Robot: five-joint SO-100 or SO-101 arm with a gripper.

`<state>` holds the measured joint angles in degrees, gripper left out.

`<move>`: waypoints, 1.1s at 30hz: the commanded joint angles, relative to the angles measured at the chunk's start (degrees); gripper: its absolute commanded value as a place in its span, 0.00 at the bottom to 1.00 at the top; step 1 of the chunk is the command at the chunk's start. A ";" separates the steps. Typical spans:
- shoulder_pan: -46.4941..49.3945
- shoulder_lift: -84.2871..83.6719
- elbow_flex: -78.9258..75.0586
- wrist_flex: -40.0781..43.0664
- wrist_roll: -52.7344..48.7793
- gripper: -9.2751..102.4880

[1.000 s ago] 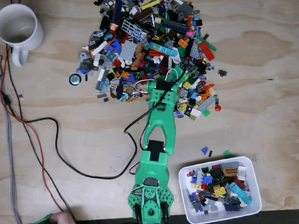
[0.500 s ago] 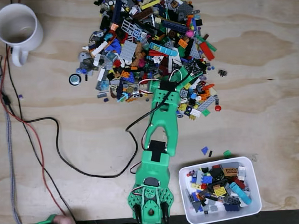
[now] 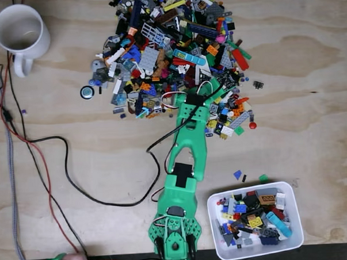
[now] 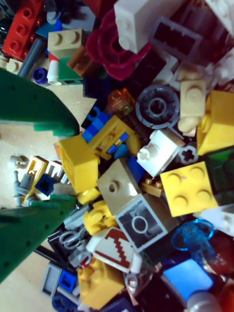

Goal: Find the closest Lego and put it in the bin.

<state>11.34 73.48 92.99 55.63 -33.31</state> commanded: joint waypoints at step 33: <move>3.25 2.81 -11.60 8.79 7.47 0.25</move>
<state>13.80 74.36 83.32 65.30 -26.98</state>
